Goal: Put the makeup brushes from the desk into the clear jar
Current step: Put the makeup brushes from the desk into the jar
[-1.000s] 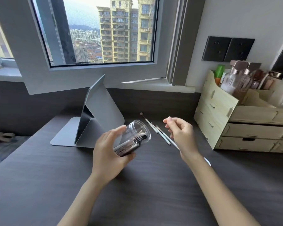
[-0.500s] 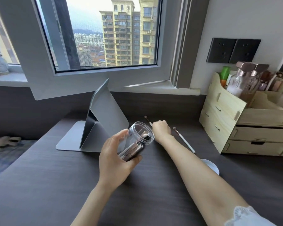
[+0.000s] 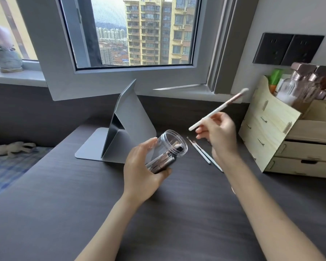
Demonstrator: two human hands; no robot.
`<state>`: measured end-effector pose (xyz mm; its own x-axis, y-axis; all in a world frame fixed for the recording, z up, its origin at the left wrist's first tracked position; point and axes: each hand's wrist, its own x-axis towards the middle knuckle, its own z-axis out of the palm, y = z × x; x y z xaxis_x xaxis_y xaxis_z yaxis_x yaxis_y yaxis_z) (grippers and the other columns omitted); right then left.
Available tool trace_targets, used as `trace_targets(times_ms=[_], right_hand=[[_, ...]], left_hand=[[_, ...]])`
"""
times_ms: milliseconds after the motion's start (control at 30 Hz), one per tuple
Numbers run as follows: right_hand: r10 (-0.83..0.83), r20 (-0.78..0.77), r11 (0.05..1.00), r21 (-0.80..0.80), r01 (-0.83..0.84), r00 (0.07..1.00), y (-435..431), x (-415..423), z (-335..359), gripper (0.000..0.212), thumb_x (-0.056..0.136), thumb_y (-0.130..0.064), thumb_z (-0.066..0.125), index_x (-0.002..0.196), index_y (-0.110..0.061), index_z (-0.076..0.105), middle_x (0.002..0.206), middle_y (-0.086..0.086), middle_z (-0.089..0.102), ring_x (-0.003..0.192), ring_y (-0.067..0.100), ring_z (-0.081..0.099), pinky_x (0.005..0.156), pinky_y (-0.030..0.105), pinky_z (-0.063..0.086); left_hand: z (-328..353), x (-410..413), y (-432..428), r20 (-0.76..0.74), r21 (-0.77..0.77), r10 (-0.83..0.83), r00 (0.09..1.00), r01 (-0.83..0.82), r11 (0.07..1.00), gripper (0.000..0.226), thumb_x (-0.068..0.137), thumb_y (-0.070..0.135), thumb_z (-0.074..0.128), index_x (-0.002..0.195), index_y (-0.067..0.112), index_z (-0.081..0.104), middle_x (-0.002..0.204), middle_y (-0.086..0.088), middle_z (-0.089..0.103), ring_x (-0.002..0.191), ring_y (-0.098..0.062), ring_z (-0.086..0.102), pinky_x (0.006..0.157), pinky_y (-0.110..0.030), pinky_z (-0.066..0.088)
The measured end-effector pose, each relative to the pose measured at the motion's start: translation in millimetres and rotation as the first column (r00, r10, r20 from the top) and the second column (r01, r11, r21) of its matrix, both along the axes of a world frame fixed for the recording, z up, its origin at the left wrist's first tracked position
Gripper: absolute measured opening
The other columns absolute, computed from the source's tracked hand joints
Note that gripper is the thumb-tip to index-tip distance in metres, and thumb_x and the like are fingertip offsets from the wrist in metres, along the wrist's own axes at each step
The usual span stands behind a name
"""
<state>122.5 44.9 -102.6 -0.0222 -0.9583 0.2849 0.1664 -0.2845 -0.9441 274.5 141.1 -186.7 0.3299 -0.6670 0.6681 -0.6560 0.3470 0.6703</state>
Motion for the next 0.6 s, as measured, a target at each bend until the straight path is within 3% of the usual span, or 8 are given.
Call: trace_targets(times_ms=[67,167,233,267,367,467,533,600], right_hand=[[0.028,0.031,0.995,-0.098,-0.025,0.999,24.6,-11.3,7.0,0.017,0.081,0.003,0.056,0.077,-0.012,0.050,0.062,0.005,0.057,0.046,0.010,0.057,0.040,0.022,0.046],[0.058,-0.220,0.973,-0.206,-0.104,0.974,47.7,-12.8,-1.8,0.011,0.076,-0.009,0.061,0.072,-0.019,0.058,0.064,0.000,0.063,0.056,0.011,0.059,0.050,0.025,0.047],[-0.009,-0.453,0.953,-0.274,-0.129,0.891,56.0,-8.7,-13.6,0.009,0.078,-0.023,0.060,0.071,-0.018,0.064,0.061,-0.007,0.062,0.059,0.008,0.057,0.057,0.028,0.047],[-0.095,-0.552,0.935,-0.335,-0.115,0.828,57.9,-7.6,-19.5,0.020,0.079,-0.033,0.057,0.071,-0.017,0.067,0.060,-0.009,0.059,0.062,0.008,0.054,0.060,0.027,0.044],[-0.237,-0.676,0.889,-0.440,-0.124,0.698,61.4,-7.8,-27.3,0.045,0.082,-0.050,0.044,0.076,-0.015,0.071,0.072,-0.007,0.058,0.076,0.013,0.052,0.067,0.025,0.040],[0.028,-0.621,0.930,-0.272,-0.249,0.783,61.3,-14.1,-25.4,0.042,0.084,-0.054,0.041,0.088,-0.026,0.072,0.085,-0.006,0.063,0.086,0.011,0.056,0.073,0.020,0.042],[0.218,-0.371,0.946,-0.147,-0.288,0.903,52.8,-20.4,-23.7,0.035,0.091,-0.046,0.042,0.088,-0.027,0.071,0.079,-0.008,0.063,0.075,0.008,0.055,0.067,0.018,0.043],[0.089,-0.217,0.992,-0.071,-0.106,0.972,32.9,-27.0,-28.6,0.036,0.097,-0.033,0.042,0.079,-0.020,0.071,0.069,-0.004,0.061,0.062,0.004,0.053,0.058,0.022,0.041]], left_hand=[[-0.4,-1.6,1.0,0.012,-0.008,-0.007,1.000,0.007,1.000,0.077,0.048,0.026,0.081,0.117,0.037,0.050,0.107,0.037,0.053,0.104,0.003,0.051,0.091,-0.016,0.039],[-0.8,-5.5,3.1,0.045,-0.017,-0.028,0.999,0.029,0.999,0.075,0.048,0.028,0.082,0.117,0.035,0.051,0.110,0.046,0.049,0.106,0.011,0.048,0.092,-0.020,0.040],[-0.7,-7.4,4.3,0.061,-0.016,-0.041,0.997,0.042,0.999,0.076,0.049,0.029,0.082,0.118,0.034,0.051,0.112,0.048,0.047,0.106,0.011,0.048,0.093,-0.025,0.042],[-0.3,-8.2,4.6,0.069,-0.014,-0.046,0.997,0.047,0.999,0.076,0.049,0.030,0.082,0.118,0.034,0.051,0.112,0.048,0.046,0.105,0.011,0.047,0.093,-0.028,0.043],[0.9,-9.1,5.0,0.092,-0.017,-0.059,0.994,0.060,0.998,0.078,0.048,0.028,0.082,0.119,0.032,0.050,0.109,0.043,0.050,0.104,0.006,0.050,0.091,-0.037,0.047],[1.2,-9.6,5.6,0.088,-0.025,-0.055,0.995,0.057,0.998,0.077,0.048,0.027,0.082,0.118,0.030,0.052,0.111,0.034,0.049,0.105,-0.004,0.052,0.091,-0.039,0.047],[1.0,-8.0,5.1,0.064,-0.021,-0.038,0.997,0.040,0.999,0.074,0.048,0.027,0.082,0.117,0.029,0.054,0.112,0.032,0.050,0.105,-0.004,0.052,0.092,-0.034,0.045],[1.3,-5.5,4.3,0.033,-0.020,-0.021,0.999,0.022,1.000,0.073,0.048,0.028,0.081,0.116,0.033,0.052,0.111,0.031,0.051,0.104,-0.003,0.051,0.091,-0.024,0.042]])
